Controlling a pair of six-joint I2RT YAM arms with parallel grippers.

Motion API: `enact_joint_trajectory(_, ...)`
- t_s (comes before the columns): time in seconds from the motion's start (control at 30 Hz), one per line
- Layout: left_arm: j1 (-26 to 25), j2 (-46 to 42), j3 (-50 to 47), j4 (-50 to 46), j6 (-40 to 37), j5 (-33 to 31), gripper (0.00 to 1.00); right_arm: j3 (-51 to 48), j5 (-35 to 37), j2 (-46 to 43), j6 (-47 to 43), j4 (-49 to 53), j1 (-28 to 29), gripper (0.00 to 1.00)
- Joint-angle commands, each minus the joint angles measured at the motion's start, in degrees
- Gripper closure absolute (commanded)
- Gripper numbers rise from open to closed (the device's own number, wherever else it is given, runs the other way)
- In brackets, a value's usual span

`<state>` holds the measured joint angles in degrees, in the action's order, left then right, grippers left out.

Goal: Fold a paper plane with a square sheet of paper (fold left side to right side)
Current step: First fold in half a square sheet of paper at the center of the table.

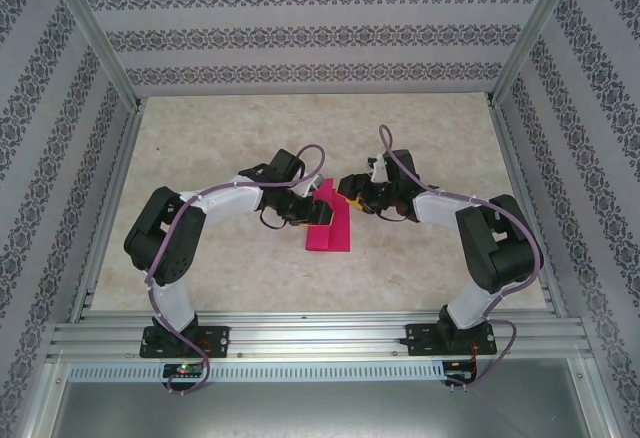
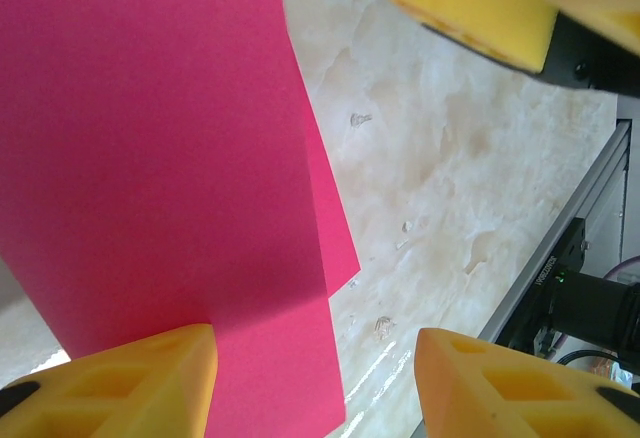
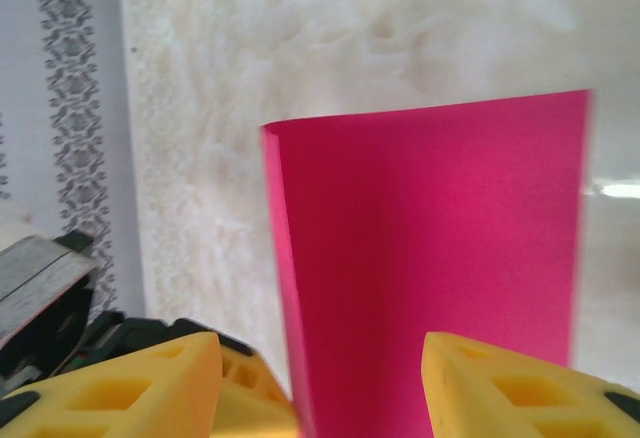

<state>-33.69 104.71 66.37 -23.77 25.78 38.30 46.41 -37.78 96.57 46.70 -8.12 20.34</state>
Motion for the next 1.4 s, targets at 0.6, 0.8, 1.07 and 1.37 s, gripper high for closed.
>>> enact_joint_trajectory(0.6, -0.8, -1.2, 2.4, 0.8, -1.2, -0.9, 0.43, 2.5, -2.0, 5.2, 1.8, -4.2, 2.5, 1.00)
enact_joint_trajectory(0.8, -0.8, -4.7, 2.3, -1.8, -1.2, -5.3, 0.40, 4.4, -0.5, 4.8, -2.1, 1.3, 1.1, 1.00)
enact_joint_trajectory(1.07, -0.6, -7.8, 1.0, -5.9, 4.2, -18.4, 0.35, 6.2, 1.7, 4.9, -7.6, 7.5, -0.8, 1.00)
enact_joint_trajectory(1.37, -0.8, -0.8, 3.1, -3.0, 7.8, -17.1, 0.36, 7.7, 4.3, 5.0, -11.5, 13.0, -1.4, 1.00)
